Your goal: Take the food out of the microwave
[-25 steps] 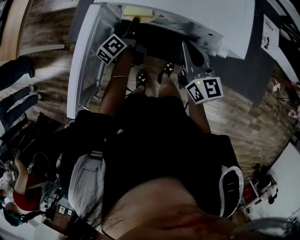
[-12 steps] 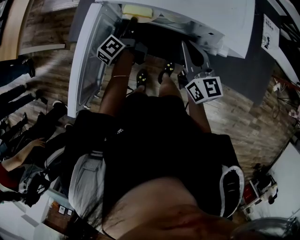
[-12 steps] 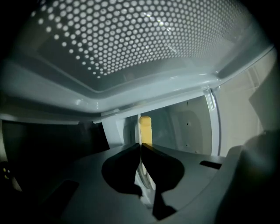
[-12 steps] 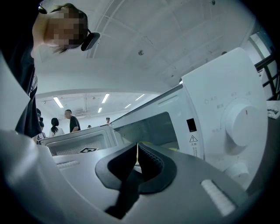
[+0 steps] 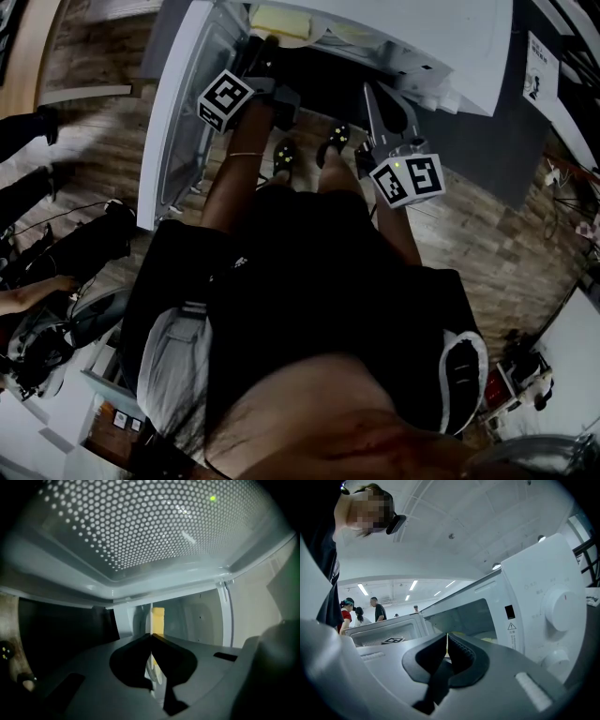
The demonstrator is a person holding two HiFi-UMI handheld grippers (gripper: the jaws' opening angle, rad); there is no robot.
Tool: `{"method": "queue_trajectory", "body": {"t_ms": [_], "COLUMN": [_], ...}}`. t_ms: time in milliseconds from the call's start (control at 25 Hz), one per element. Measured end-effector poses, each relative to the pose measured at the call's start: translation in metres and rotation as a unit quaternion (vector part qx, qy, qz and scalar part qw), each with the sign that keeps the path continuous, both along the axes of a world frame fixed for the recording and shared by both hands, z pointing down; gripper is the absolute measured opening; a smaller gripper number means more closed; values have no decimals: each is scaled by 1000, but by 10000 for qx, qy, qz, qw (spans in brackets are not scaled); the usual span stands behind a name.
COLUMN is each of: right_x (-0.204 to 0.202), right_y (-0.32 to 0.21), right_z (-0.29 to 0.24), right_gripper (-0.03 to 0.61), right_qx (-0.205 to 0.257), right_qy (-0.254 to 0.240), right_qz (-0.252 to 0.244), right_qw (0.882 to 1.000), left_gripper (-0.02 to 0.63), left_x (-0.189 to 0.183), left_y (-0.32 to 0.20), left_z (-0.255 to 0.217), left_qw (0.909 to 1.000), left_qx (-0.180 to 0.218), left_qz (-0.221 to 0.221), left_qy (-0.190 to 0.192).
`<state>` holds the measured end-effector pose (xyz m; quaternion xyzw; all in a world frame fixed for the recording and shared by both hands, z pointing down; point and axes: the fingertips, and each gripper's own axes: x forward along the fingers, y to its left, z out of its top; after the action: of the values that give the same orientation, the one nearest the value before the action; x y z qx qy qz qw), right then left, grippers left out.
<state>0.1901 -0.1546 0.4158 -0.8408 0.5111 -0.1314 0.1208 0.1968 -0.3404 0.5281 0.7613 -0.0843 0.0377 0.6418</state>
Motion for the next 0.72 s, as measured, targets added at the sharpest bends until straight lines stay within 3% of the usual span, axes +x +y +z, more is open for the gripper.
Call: {"method": "queue_trajectory", "body": {"t_ms": [720], "right_x": [-11], "right_y": [-3], "right_z": [0], "right_gripper": [-2], "right_qx": [37], "right_qy": [-5], "right_qz": [51], "right_qw": [10000], "left_gripper": [14], "left_x": [-13], "left_y": [15], "left_z": [-3], "left_qw": [9998], "left_qx": [-162], "left_qz": [133], "left_qy": [14]}}
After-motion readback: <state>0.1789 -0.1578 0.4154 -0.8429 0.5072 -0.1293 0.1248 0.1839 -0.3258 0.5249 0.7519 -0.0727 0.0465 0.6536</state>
